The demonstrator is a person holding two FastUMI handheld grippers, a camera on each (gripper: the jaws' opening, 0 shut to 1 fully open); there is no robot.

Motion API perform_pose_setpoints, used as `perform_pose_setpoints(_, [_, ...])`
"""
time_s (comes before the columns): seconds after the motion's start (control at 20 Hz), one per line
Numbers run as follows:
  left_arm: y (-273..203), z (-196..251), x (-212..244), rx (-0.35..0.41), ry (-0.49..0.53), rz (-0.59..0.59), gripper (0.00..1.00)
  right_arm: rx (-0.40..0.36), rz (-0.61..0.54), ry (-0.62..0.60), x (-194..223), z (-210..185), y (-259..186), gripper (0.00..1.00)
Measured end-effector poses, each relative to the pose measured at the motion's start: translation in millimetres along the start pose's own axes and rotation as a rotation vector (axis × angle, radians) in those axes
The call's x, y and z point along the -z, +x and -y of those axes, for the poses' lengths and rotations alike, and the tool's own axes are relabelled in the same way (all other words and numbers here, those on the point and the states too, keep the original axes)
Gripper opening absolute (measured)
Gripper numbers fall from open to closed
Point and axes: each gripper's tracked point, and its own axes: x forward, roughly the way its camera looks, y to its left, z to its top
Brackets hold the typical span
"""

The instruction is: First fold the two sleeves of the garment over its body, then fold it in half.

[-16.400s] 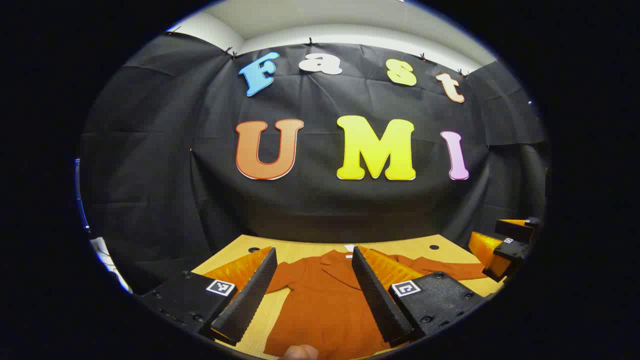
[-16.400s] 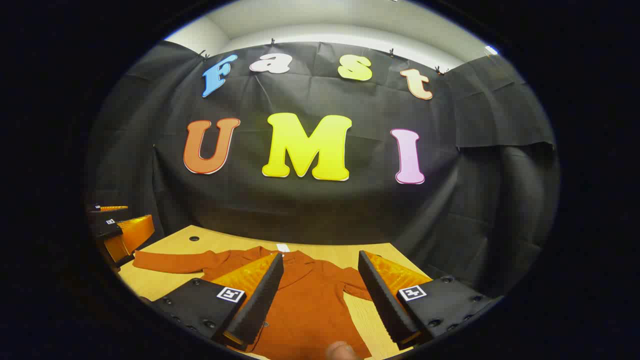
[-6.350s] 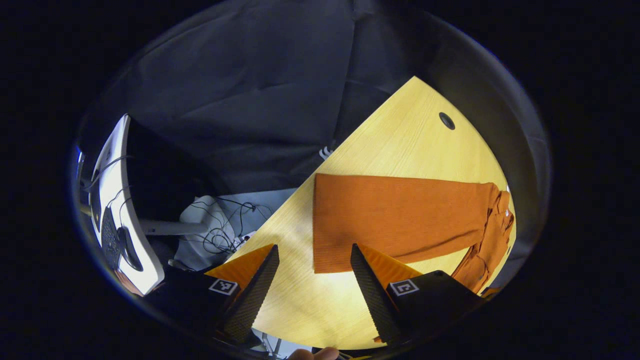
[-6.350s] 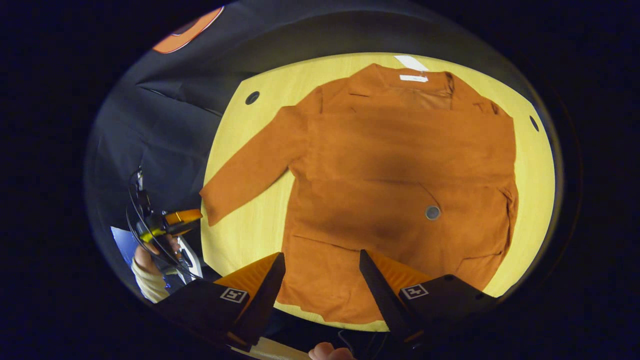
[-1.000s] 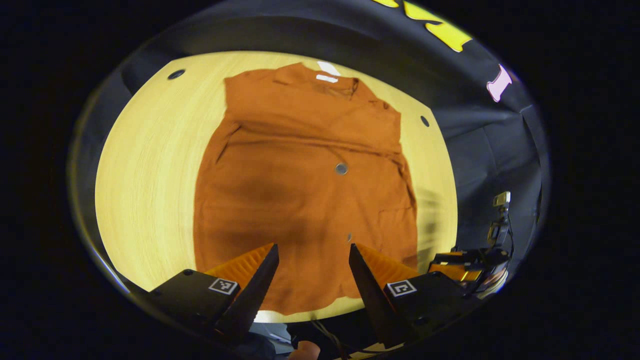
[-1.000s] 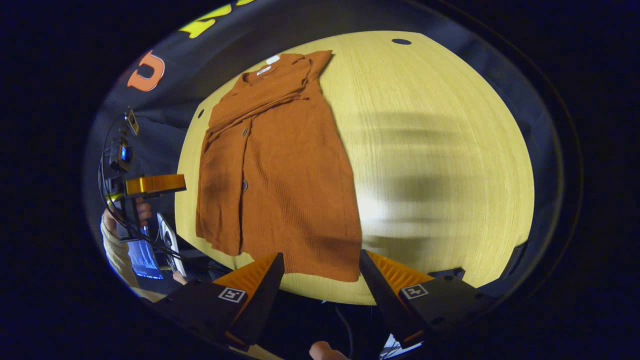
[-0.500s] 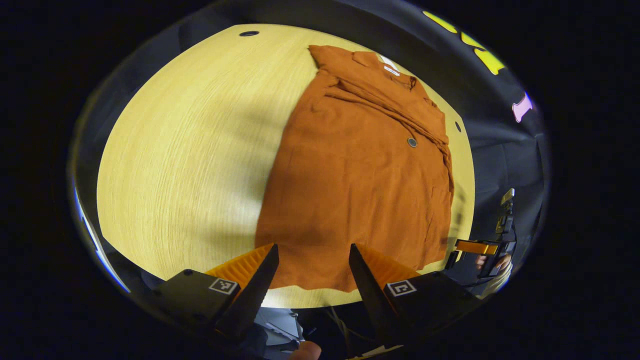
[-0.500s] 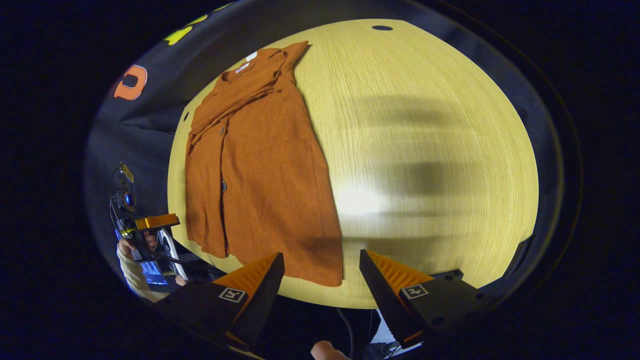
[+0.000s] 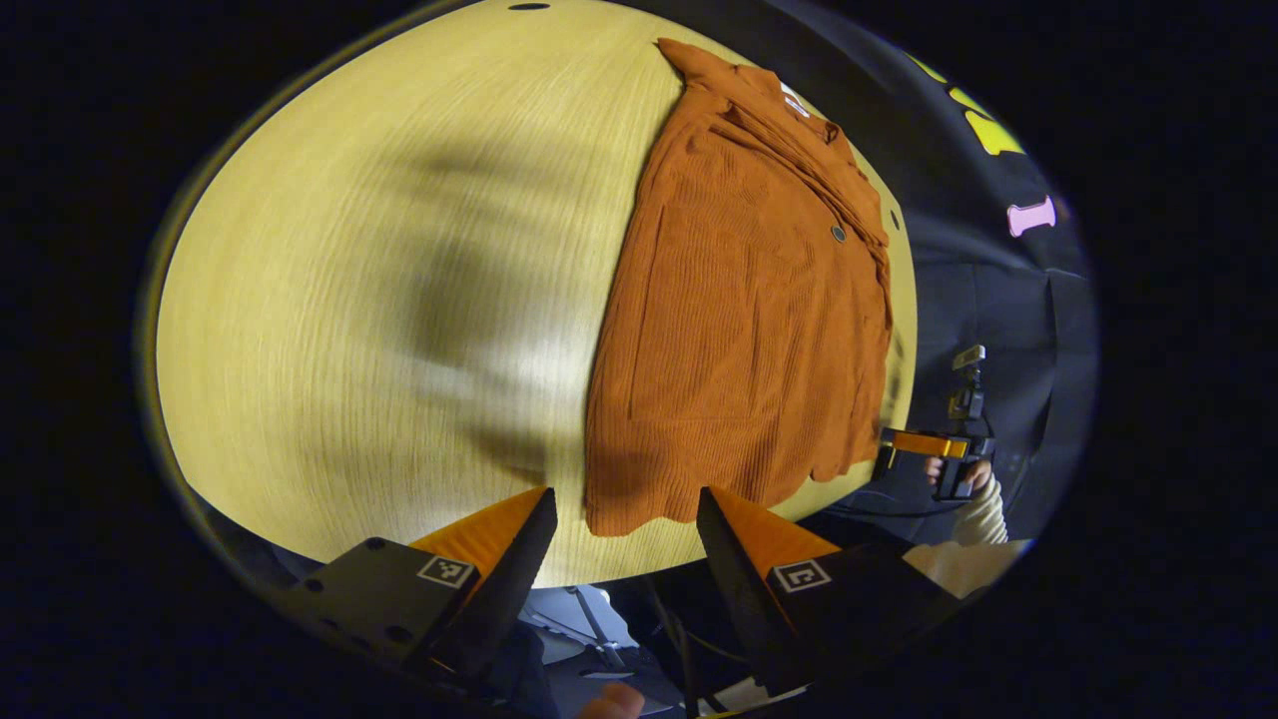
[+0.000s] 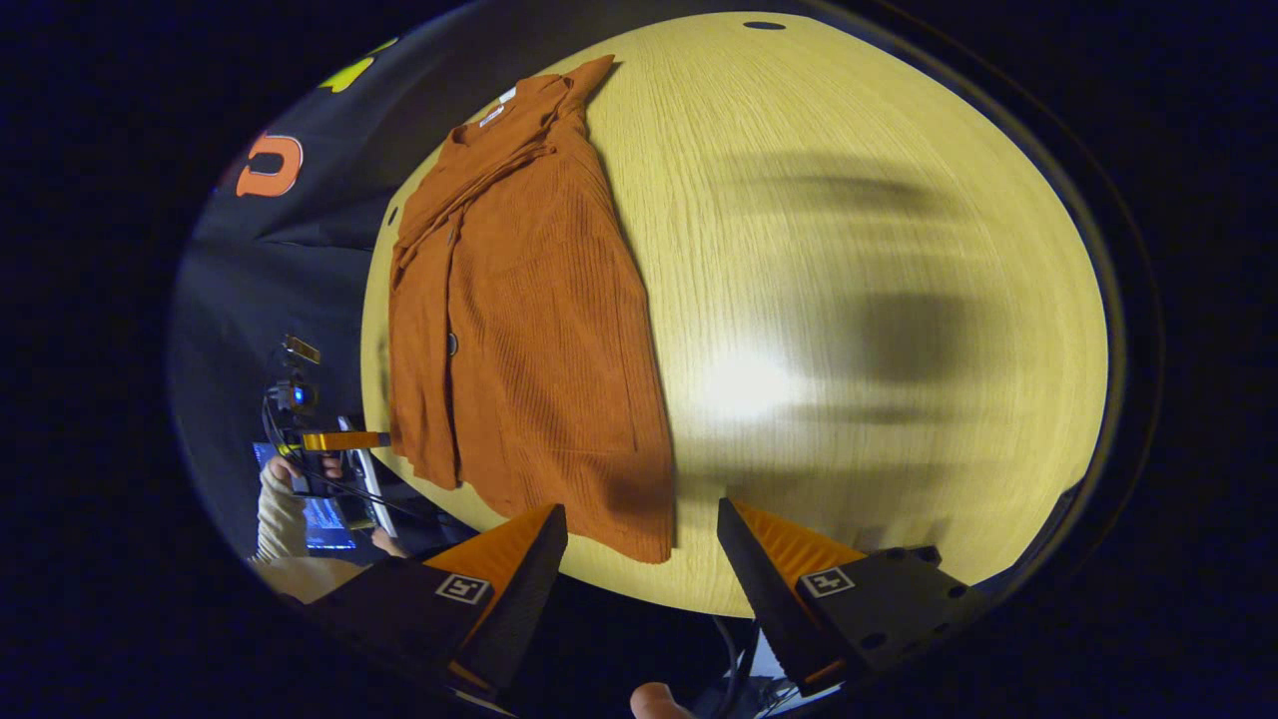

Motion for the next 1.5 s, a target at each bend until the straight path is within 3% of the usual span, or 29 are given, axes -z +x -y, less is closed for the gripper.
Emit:
perform_pose_setpoints(0.2, [-3.2,-12.8,12.4,0.124,0.002,-0.071,0.93,-0.101,-0.008,0.062,-4.4,-2.8,7.0,0.93])
perform_pose_setpoints(0.25, [-3.7,-14.8,9.9,0.147,-0.008,-0.063,0.87,-0.127,-0.018,0.075,-4.5,-4.9,9.1,0.93])
perform_pose_setpoints(0.4, [-3.3,-22.2,7.5,0.144,0.021,-0.044,0.8,-0.194,-0.036,0.125,-7.3,-10.7,10.7,0.9])
perform_pose_setpoints(0.45, [-2.5,-20.2,11.8,0.151,0.046,-0.041,0.84,-0.202,-0.037,0.114,-7.2,-12.5,12.2,0.89])
perform_pose_setpoints(0.5, [-0.6,-16.5,11.3,0.158,0.065,-0.038,0.75,-0.208,-0.032,0.086,-4.6,-15.2,12.8,0.87])
perform_pose_setpoints(0.65, [9.4,0.3,7.2,0.193,0.093,-0.036,0.74,-0.225,-0.034,0.029,-2.5,-29.4,25.8,0.86])
perform_pose_setpoints(0.75, [15.3,1.3,3.9,0.156,0.103,-0.037,0.75,-0.208,-0.045,0.021,-0.5,-32.7,34.8,0.8])
perform_pose_setpoints(0.85, [14.0,2.0,4.7,0.121,0.123,-0.038,0.53,-0.206,-0.052,0.013,1.2,-32.1,38.8,0.53])
perform_pose_setpoints(0.9, [16.5,-3.6,4.8,0.073,0.144,-0.038,0.53,-0.2,-0.054,0.022,0.0,-31.5,40.8,0.39])
perform_pose_setpoints(0.95, [13.0,-6.9,5.2,0.044,0.16,-0.033,0.43,-0.192,-0.054,0.032,-2.8,-27.5,43.6,0.35])
perform_pose_setpoints(1.0, [12.2,-9.6,6.3,0.031,0.165,-0.032,0.31,-0.2,-0.054,0.052,-1.8,-28.9,44.7,0.16])
perform_pose_setpoints(1.05, [12.3,-8.6,7.3,0.021,0.163,-0.033,0.18,-0.203,-0.052,0.065,-3.1,-29.2,47.0,0.1])
perform_pose_setpoints(1.25, [14.5,-3.0,5.8,-0.01,0.193,-0.005,0.11,-0.216,-0.034,0.071,-2.4,-36.0,53.1,0.07])
perform_pose_setpoints(1.3, [16.4,-2.9,4.5,-0.02,0.212,0.009,0.08,-0.205,-0.026,0.055,-7.9,-38.1,52.5,0.0])
perform_pose_setpoints(1.4, [20.6,-3.9,0.2,-0.059,0.214,0.022,0.03,-0.157,-0.015,-0.018,-3.5,-37.6,53.7,0.05])
perform_pose_setpoints(1.5, [21.4,-1.3,-2.9,-0.102,0.197,0.03,0.03,-0.138,-0.007,-0.092,-2.6,-44.0,50.9,0.0])
